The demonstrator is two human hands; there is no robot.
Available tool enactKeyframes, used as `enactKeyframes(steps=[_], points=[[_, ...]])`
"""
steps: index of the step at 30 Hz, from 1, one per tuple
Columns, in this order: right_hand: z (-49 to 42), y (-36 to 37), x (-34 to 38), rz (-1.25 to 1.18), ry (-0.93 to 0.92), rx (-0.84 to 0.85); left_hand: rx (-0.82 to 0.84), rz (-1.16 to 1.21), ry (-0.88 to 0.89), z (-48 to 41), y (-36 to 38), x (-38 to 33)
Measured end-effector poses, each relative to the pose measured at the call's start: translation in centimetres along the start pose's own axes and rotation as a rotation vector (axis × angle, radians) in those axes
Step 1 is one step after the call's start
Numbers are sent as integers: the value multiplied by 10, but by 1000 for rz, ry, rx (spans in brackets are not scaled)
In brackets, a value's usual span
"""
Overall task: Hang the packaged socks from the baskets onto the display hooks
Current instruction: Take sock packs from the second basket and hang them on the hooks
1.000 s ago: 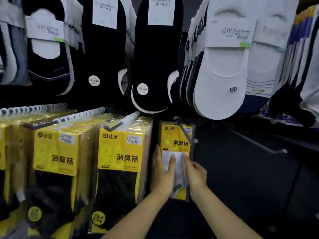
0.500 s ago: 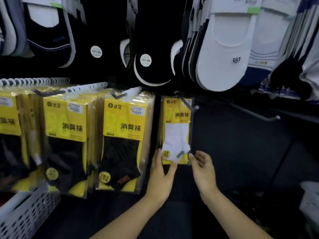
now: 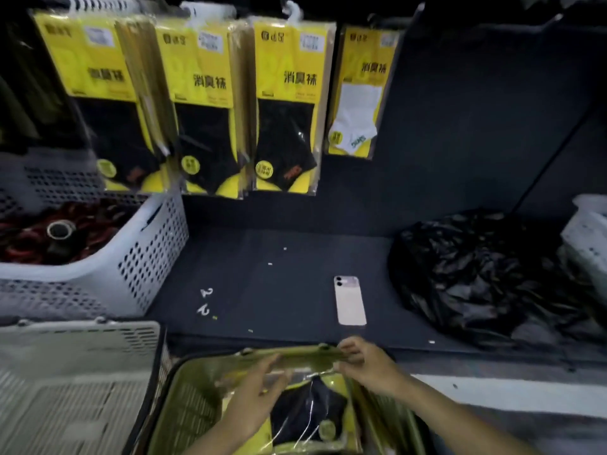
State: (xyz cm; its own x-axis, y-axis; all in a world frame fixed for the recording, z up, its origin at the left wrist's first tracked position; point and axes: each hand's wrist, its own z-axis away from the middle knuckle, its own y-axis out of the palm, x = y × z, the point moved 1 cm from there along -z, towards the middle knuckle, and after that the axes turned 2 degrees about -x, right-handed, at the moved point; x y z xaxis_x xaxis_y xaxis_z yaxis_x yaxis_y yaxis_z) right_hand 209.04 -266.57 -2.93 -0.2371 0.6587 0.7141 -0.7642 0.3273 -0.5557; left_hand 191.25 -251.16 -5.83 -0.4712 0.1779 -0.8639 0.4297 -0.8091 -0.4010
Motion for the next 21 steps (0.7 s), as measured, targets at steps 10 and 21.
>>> enactKeyframes(steps=[10,21], points=[[-25,72,-55,-25,277,-40,25,34,-416,30,-30,91],[-13,83,-68,-228,499,-99,59,124,-572,32,-31,95]])
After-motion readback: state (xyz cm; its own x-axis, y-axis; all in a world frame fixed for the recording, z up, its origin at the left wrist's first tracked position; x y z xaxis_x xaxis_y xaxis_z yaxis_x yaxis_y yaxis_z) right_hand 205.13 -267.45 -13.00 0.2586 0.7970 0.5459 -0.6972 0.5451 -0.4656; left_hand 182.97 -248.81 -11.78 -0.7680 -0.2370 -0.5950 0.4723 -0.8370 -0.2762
